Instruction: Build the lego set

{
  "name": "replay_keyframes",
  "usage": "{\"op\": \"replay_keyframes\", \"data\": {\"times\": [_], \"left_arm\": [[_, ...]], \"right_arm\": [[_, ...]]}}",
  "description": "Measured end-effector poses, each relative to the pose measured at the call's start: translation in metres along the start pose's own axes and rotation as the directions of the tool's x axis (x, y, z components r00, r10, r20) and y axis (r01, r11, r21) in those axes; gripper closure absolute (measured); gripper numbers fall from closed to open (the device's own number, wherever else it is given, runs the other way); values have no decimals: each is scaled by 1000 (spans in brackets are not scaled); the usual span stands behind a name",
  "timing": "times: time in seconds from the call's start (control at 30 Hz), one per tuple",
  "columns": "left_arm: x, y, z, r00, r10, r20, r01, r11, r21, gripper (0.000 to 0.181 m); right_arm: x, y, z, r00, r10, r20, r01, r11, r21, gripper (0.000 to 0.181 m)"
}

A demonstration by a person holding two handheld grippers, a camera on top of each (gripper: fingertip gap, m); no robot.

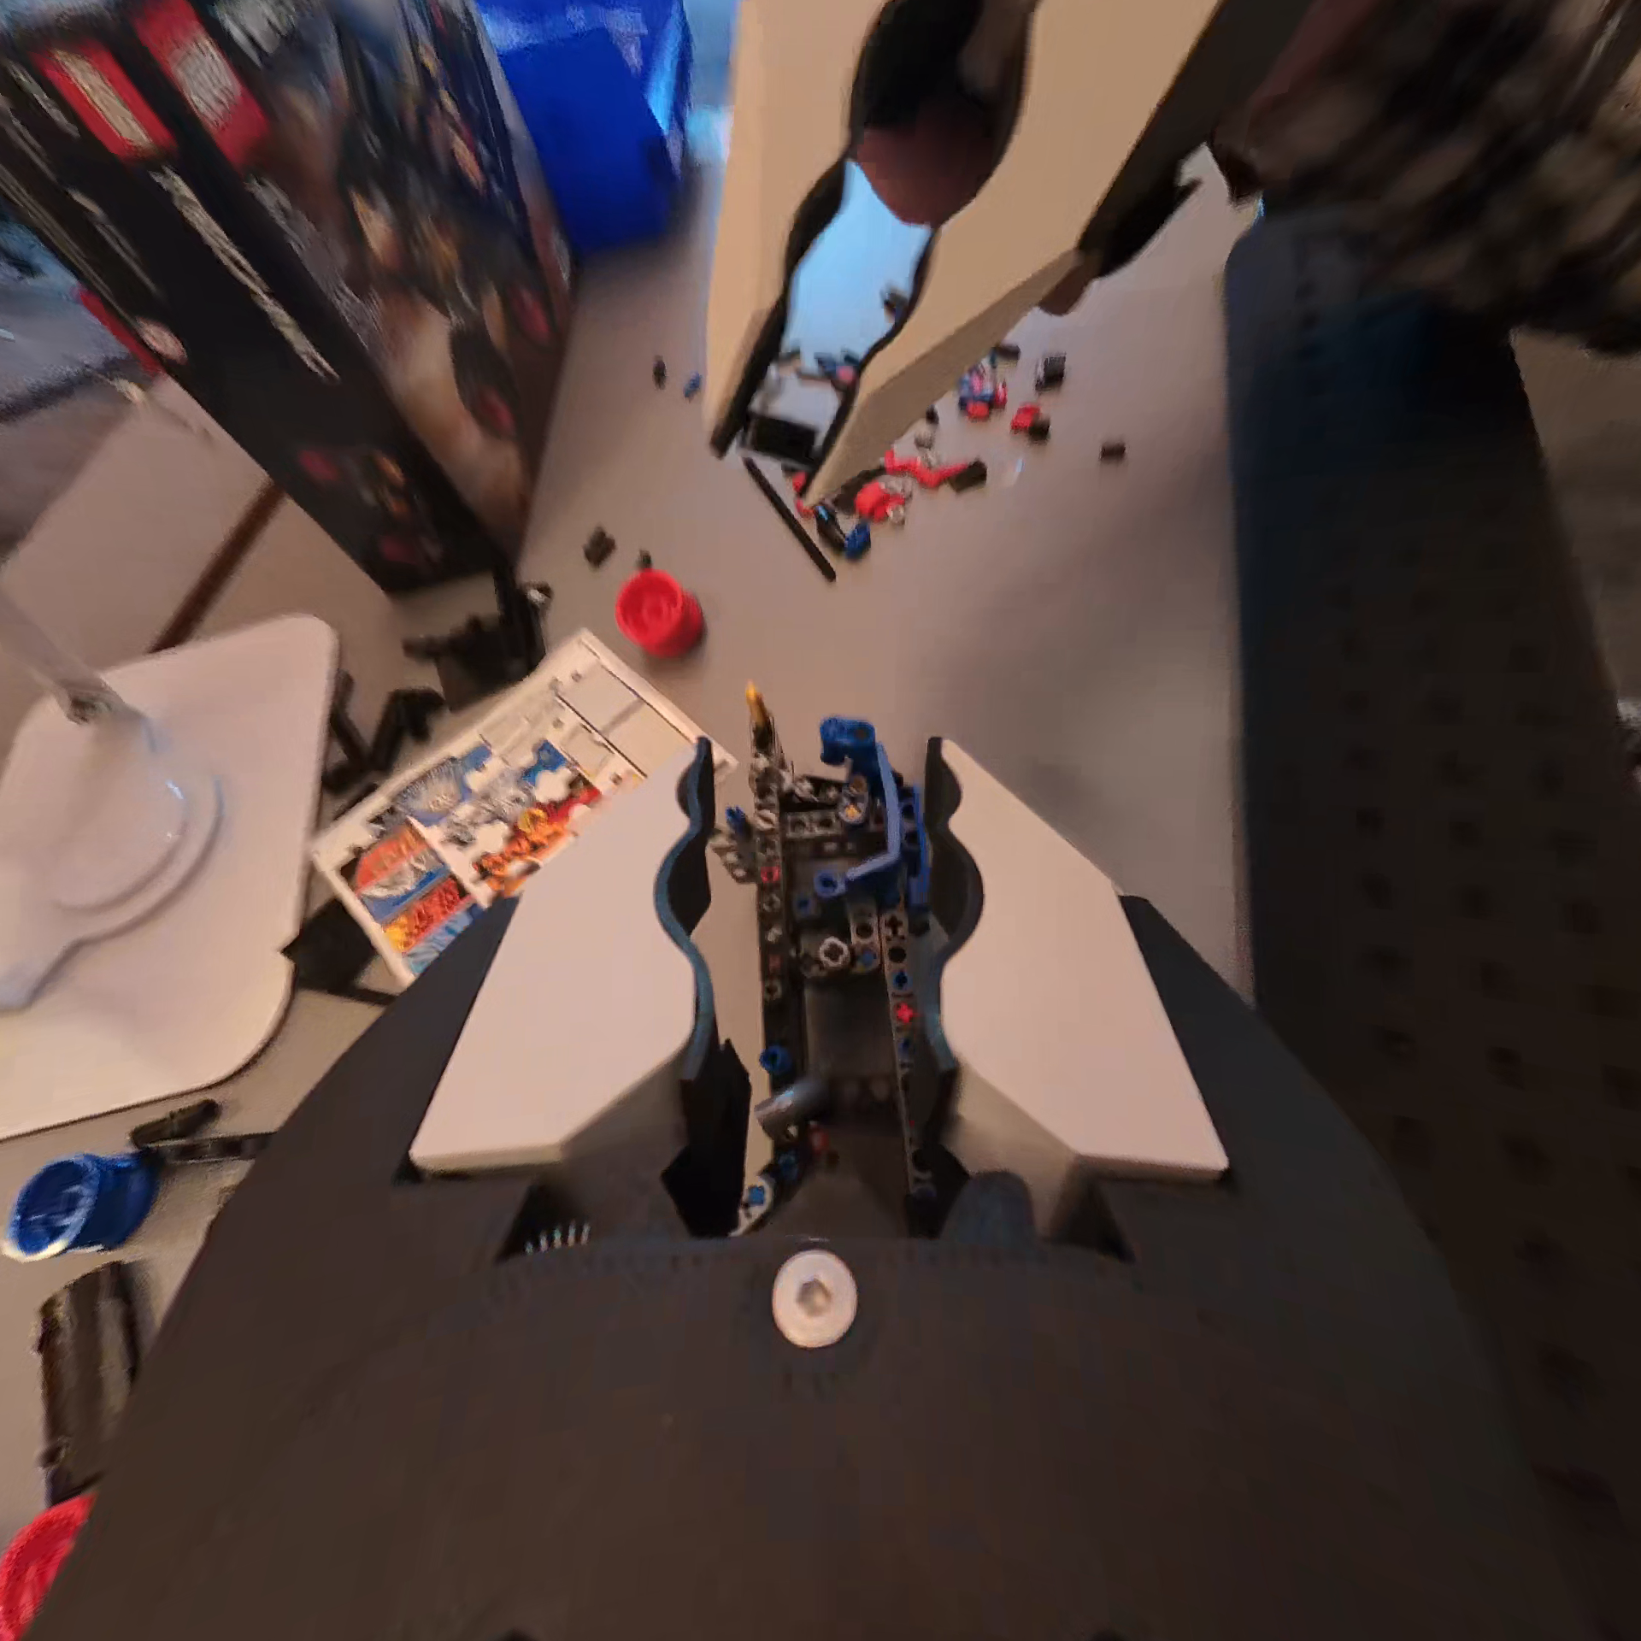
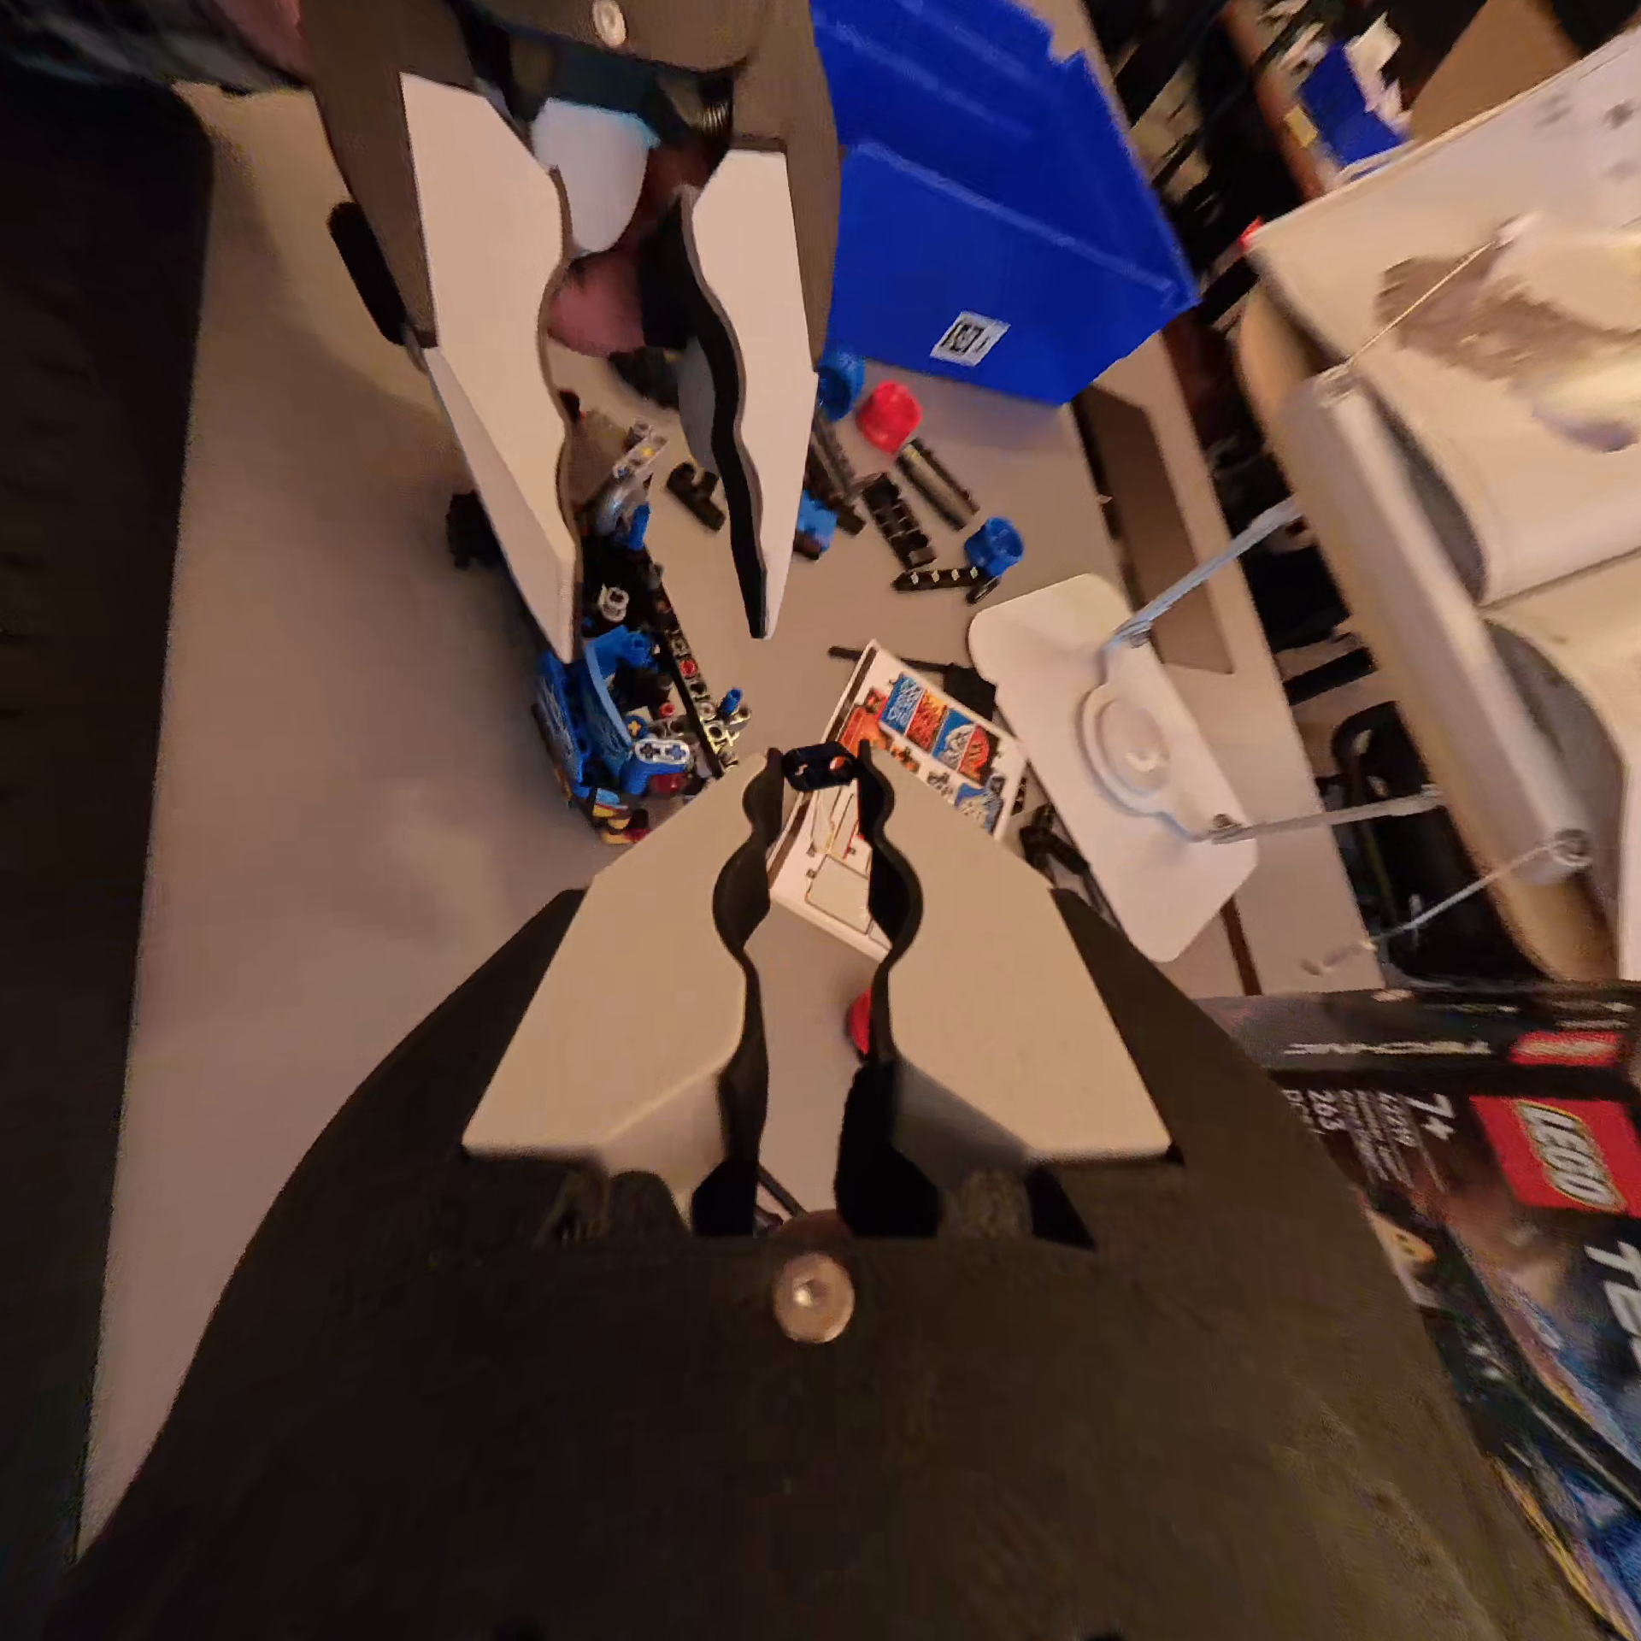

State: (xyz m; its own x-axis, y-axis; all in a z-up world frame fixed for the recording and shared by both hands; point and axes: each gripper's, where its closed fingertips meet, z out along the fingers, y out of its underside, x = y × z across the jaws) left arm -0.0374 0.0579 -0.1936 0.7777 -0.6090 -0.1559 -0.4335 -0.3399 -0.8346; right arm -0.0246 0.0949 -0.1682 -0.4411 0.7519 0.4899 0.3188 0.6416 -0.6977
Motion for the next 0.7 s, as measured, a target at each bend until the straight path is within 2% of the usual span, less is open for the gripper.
{"op": "replay_keyframes", "data": {"times": [0.17,0.33,0.5,0.7], "left_arm": [[3,15,10,999,35,-1,-35,996,-78,136],[5,27,18,999,35,-18,-37,992,-120,137],[7,30,23,999,41,-25,-44,990,-132,137],[4,24,20,999,35,-15,-36,994,-103,137]], "right_arm": [[-6,18,25,997,-3,79,11,994,-108,167],[-10,30,38,991,-28,129,52,981,-186,167],[-9,29,40,989,-27,146,53,982,-180,167],[-11,29,26,990,-16,140,39,986,-164,167]]}}
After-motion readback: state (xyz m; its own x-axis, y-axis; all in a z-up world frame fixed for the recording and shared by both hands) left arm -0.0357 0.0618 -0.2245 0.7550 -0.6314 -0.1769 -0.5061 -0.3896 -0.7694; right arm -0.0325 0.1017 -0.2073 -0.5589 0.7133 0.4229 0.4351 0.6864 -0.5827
